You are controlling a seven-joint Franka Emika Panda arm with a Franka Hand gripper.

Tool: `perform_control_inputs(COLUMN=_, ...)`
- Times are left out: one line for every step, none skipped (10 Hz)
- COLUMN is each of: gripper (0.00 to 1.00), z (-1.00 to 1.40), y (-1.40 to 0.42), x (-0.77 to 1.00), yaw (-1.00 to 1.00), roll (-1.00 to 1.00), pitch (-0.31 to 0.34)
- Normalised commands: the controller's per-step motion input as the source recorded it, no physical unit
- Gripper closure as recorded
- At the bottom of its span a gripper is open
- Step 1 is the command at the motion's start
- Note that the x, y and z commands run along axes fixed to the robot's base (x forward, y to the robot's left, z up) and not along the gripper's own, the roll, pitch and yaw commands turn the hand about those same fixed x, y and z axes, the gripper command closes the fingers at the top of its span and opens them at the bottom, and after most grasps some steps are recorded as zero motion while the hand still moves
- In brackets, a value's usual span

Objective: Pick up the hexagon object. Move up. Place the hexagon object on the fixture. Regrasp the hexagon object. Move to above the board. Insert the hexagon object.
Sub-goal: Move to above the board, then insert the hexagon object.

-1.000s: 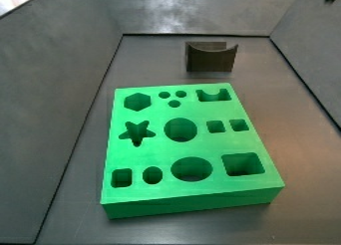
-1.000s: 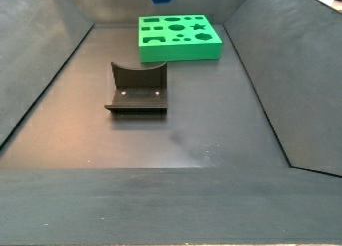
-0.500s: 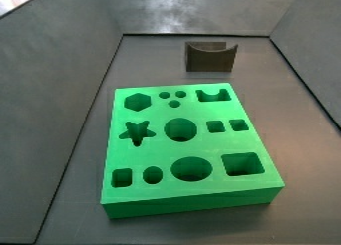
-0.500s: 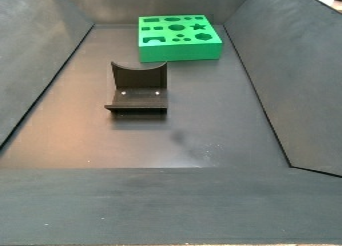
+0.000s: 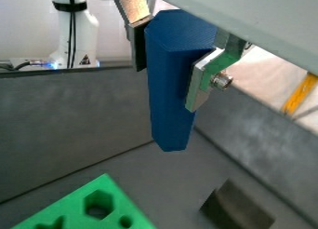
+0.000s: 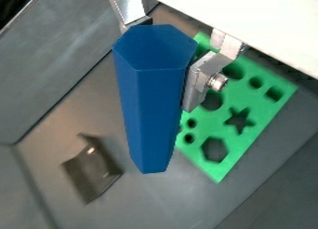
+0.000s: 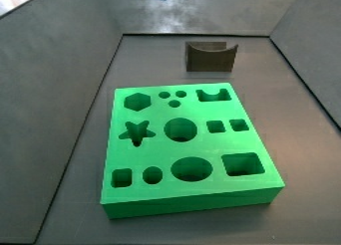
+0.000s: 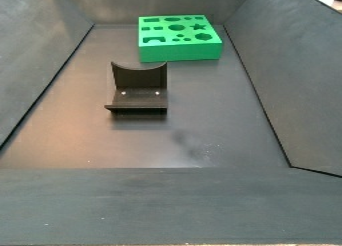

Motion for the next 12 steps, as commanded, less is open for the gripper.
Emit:
perform_control_inputs(gripper=1.00, z=0.01, y=0.04, x=-0.09, yaw=-0.29, roll=-1.00, pitch=-0.091)
perform_control_inputs(gripper=1.00, z=0.01, y=0.05, x=-0.08, yaw=-0.28, roll=-1.00, pitch=-0.084)
perform_control_inputs(gripper=1.00, z=0.00, y=0.05, x=-0.08, yaw=-0.27, roll=-1.00, pitch=-0.080)
perform_control_inputs(gripper=1.00, z=0.00, y=0.05, x=-0.07, yaw=-0.23, roll=-0.90, pitch=-0.070)
perform_control_inputs(gripper=1.00, z=0.00, y=0.04, x=-0.06, yaw=-0.16, roll=-0.67, pitch=-0.054)
perform_control_inputs(gripper=1.00, z=0.00, y=0.02, x=-0.05, yaw=-0.08, roll=-0.41, pitch=-0.038)
perform_control_inputs(gripper=1.00, z=0.00, y=0.02, x=-0.04, yaw=-0.04, roll=-0.28, pitch=-0.030)
perform_control_inputs(gripper=1.00, z=-0.23, y=0.00, x=-0.05, yaw=-0.03, roll=-0.06, pitch=0.000)
perform_control_inputs(gripper=1.00, z=-0.33, y=0.00, x=-0.11, yaw=-0.08, roll=-0.09, pitch=0.000)
perform_control_inputs(gripper=1.00, z=-0.43, y=0.00, x=-0.17, yaw=-0.14, roll=-0.12, pitch=-0.020)
perform_control_inputs(gripper=1.00, z=-0.46, y=0.00, x=-0.22, yaw=-0.23, roll=-0.15, pitch=-0.040)
perform_control_inputs(gripper=1.00, z=-0.43, y=-0.03, x=-0.19, yaw=-0.28, roll=-0.19, pitch=-0.053)
